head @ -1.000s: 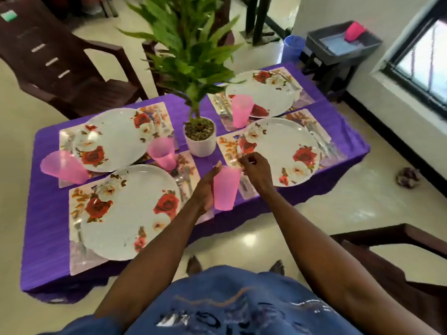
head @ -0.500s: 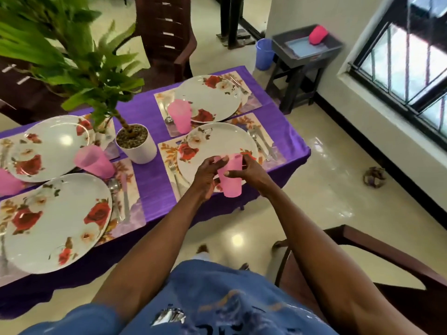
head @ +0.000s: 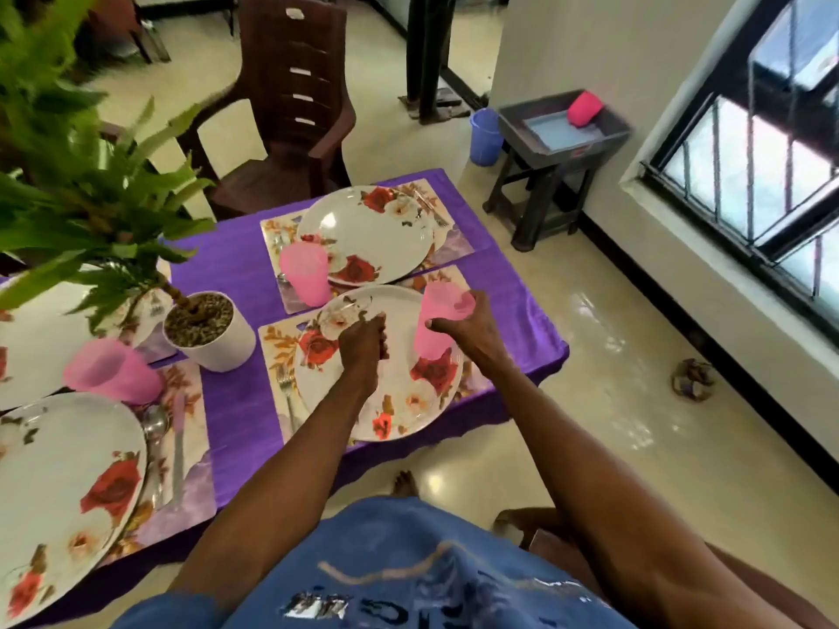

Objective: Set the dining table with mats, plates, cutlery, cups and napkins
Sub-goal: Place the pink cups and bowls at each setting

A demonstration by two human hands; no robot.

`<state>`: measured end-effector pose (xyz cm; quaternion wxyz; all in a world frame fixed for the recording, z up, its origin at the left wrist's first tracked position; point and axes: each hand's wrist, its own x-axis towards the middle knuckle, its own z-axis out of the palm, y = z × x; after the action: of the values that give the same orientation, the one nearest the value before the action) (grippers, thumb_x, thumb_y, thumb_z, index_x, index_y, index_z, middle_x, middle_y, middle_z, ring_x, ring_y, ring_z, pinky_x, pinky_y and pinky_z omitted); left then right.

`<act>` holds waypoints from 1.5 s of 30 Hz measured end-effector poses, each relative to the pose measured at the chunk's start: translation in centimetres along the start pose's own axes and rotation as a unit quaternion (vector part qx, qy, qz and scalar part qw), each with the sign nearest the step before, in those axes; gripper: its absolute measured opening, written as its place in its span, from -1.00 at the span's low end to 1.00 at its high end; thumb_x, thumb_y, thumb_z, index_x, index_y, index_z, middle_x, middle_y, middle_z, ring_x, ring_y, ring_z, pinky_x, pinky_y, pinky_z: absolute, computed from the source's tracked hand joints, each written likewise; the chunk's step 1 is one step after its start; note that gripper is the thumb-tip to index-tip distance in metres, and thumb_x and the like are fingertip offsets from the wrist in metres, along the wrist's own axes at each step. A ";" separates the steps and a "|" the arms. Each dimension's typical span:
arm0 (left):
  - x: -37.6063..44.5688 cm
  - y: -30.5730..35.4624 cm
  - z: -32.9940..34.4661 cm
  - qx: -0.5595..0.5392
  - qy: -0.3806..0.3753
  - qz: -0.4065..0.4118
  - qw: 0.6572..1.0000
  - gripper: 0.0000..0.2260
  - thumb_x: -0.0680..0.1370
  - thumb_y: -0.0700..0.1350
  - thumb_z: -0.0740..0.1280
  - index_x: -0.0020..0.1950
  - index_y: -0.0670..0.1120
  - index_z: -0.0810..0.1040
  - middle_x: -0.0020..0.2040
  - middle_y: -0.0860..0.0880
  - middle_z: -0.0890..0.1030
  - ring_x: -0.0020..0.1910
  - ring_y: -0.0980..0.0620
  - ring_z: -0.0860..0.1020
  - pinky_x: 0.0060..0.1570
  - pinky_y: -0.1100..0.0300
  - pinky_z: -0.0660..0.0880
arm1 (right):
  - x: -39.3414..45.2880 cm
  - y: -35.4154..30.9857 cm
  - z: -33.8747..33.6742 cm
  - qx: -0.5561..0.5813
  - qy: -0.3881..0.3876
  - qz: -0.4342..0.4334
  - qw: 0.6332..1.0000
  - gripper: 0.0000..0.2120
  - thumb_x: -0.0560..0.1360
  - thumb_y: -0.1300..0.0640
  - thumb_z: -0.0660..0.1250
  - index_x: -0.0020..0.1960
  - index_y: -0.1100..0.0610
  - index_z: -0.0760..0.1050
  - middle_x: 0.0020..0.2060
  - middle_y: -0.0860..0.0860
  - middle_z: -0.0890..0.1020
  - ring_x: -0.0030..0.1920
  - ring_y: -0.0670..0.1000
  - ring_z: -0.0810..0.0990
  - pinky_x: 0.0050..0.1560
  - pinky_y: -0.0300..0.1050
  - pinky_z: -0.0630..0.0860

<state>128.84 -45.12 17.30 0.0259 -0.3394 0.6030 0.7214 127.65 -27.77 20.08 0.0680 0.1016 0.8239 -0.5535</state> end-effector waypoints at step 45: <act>5.0 2.1 6.1 0.168 0.081 0.061 0.981 -0.81 0.54 -0.07 0.36 -0.11 -0.21 0.61 -0.19 -0.13 0.62 -0.22 -0.05 0.51 -0.18 0.04 0.46 | 12.4 -0.6 -0.7 -0.170 -0.057 -0.118 0.977 0.11 0.24 -0.32 0.52 0.55 0.15 0.06 0.45 0.16 0.23 0.43 0.19 0.26 0.28 0.20 0.43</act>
<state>121.24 -42.18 16.74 -0.0103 -0.3506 0.7353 0.5799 115.50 -26.22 18.13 0.0654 -0.0407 0.9070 -0.4141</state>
